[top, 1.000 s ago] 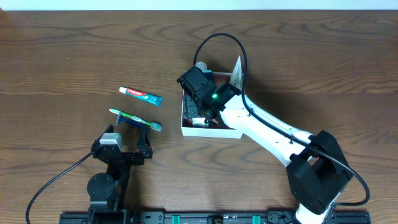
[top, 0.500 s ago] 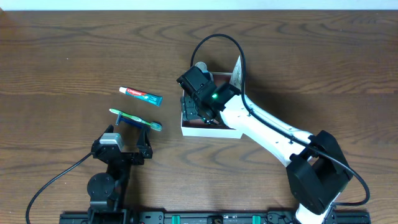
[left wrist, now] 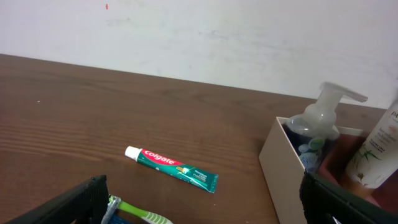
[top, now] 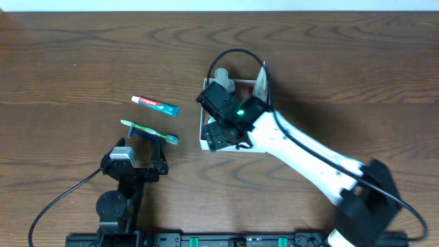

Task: Pack container
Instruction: 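Lower the soap bar box into the box and open the right gripper, then withdraw the right gripper from the box to the right side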

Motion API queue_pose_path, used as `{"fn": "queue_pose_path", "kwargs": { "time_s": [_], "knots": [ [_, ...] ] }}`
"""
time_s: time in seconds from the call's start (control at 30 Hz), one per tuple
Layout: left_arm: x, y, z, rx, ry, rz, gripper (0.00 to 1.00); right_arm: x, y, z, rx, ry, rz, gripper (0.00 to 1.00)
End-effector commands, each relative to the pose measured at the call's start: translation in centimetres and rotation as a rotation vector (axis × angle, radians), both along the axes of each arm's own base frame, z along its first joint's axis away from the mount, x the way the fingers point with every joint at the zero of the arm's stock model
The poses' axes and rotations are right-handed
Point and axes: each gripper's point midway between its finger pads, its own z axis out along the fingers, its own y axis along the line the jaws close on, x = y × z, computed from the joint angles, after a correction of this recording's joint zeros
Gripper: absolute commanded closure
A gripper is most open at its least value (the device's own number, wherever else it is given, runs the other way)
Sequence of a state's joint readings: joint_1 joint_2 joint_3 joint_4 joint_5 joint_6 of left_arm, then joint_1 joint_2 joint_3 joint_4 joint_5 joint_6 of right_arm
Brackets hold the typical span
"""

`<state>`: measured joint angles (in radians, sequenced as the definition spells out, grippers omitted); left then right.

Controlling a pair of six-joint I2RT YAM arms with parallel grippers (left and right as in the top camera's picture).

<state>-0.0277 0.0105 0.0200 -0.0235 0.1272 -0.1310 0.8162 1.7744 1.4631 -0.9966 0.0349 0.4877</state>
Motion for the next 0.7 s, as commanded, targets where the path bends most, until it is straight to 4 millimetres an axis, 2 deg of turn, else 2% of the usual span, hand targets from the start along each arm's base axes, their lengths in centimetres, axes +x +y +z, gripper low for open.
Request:
{"fn": "queue_pose_path", "kwargs": {
  "time_s": [0.0, 0.03, 0.13, 0.23, 0.33, 0.43, 0.53, 0.67],
  "knots": [
    [-0.1, -0.1, -1.5, -0.002, 0.047, -0.007, 0.02, 0.2, -1.5, 4.2, 0.005, -0.108, -0.034, 0.28],
    [-0.1, -0.1, -1.5, -0.002, 0.047, -0.007, 0.02, 0.0, -2.1, 4.7, -0.003, -0.118, -0.048, 0.34],
    [-0.1, -0.1, -1.5, -0.002, 0.047, -0.007, 0.02, -0.1, -3.5, 5.9, -0.02, -0.149, -0.118, 0.64],
    [-0.1, -0.1, -1.5, -0.002, 0.047, -0.007, 0.02, 0.3, -4.3, 5.8, -0.024, -0.161, -0.202, 0.78],
    [-0.1, -0.1, -1.5, -0.002, 0.047, -0.007, 0.02, 0.6, -5.7, 4.2, -0.04, -0.147, -0.315, 0.86],
    [-0.1, -0.1, -1.5, -0.002, 0.047, -0.007, 0.02, 0.6, -7.1, 1.4, -0.05, -0.114, -0.406, 0.91],
    [-0.1, -0.1, -1.5, -0.002, 0.047, -0.007, 0.02, 0.5, -7.6, -1.0, -0.04, -0.089, -0.428, 0.94],
    [-0.1, -0.1, -1.5, -0.002, 0.047, -0.007, 0.02, 0.8, -8.3, -2.3, -0.034, -0.087, -0.448, 0.96]
  ]
}}
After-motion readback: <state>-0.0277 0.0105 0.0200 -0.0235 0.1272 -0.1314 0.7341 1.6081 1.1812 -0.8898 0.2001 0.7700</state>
